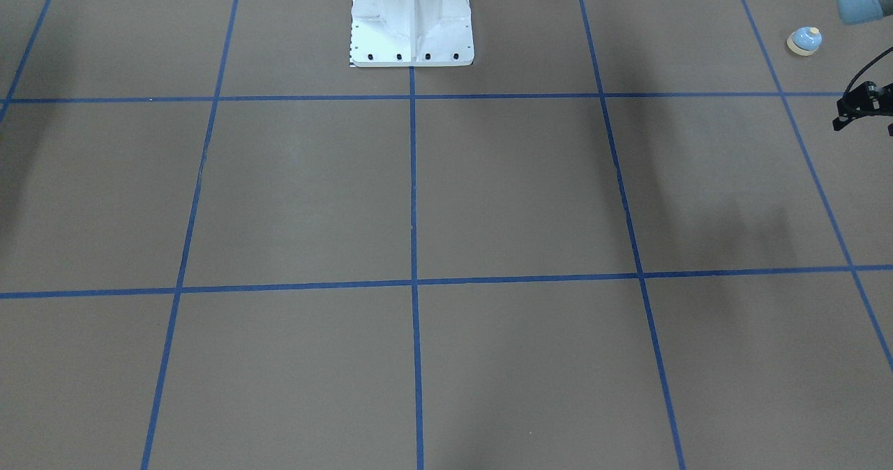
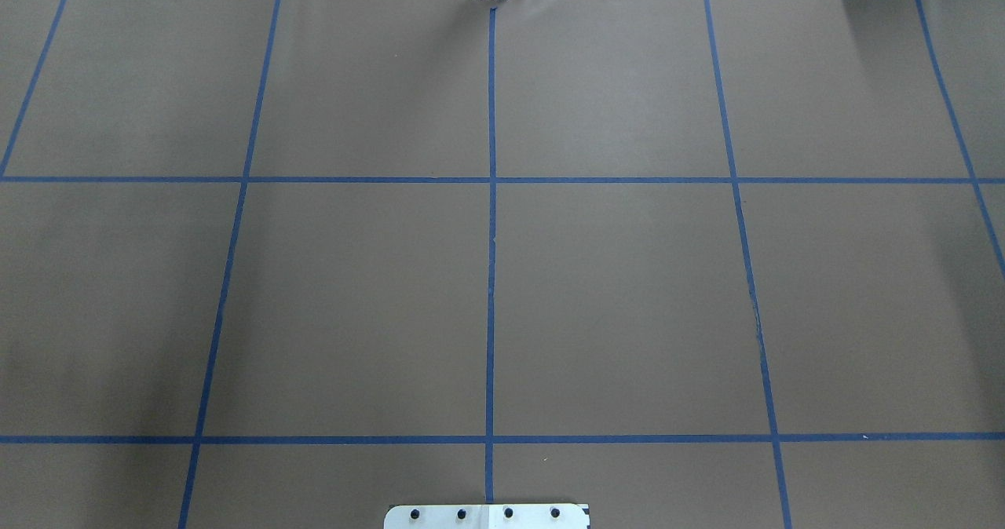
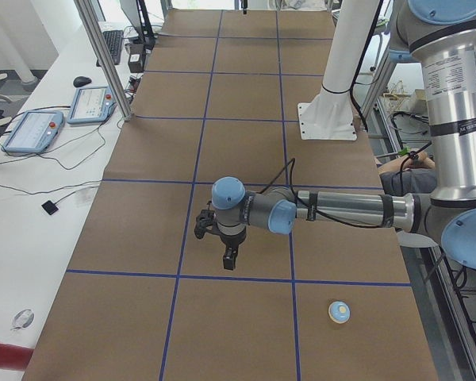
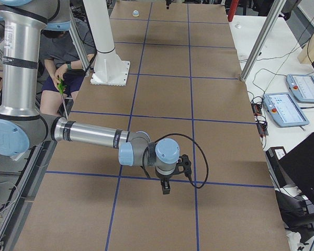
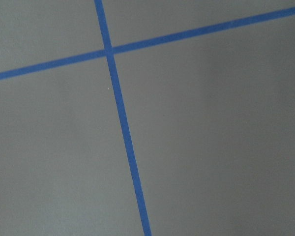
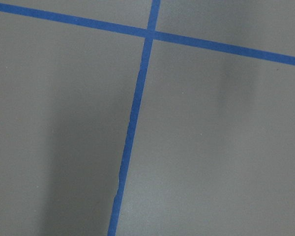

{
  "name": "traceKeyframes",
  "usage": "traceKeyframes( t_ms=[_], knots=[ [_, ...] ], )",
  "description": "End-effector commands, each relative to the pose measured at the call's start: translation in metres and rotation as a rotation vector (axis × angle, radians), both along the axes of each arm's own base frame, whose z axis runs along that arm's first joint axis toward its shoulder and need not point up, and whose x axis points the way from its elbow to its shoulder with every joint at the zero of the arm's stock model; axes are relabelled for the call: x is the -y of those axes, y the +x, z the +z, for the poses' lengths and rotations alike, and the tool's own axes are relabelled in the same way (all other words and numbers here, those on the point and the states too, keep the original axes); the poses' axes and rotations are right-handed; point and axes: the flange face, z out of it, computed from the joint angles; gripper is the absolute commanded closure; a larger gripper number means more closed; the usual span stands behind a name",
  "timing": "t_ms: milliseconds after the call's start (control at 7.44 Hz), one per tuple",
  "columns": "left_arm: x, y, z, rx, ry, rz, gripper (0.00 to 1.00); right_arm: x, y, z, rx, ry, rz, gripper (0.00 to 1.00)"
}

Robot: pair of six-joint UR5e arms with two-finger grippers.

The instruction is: Place and press bell with both arms

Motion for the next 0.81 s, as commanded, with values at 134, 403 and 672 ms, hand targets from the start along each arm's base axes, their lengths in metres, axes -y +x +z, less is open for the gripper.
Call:
traceKeyframes(
  t_ms=[134, 403, 672],
  knots=[
    [-0.097, -0.017, 0.059, 0.023, -0.087, 0.021, 0.00, -0.004, 0.000, 0.003, 0.000, -0.002, 0.000, 0.00],
    [-0.125, -0.009, 0.077, 0.043, -0.140, 0.083, 0.00, -0.008, 0.000, 0.006, 0.000, -0.008, 0.000, 0.00],
    [-0.150, -0.003, 0.099, 0.067, -0.192, 0.146, 0.01, -0.010, 0.000, 0.008, 0.000, -0.014, 0.000, 0.00]
  ],
)
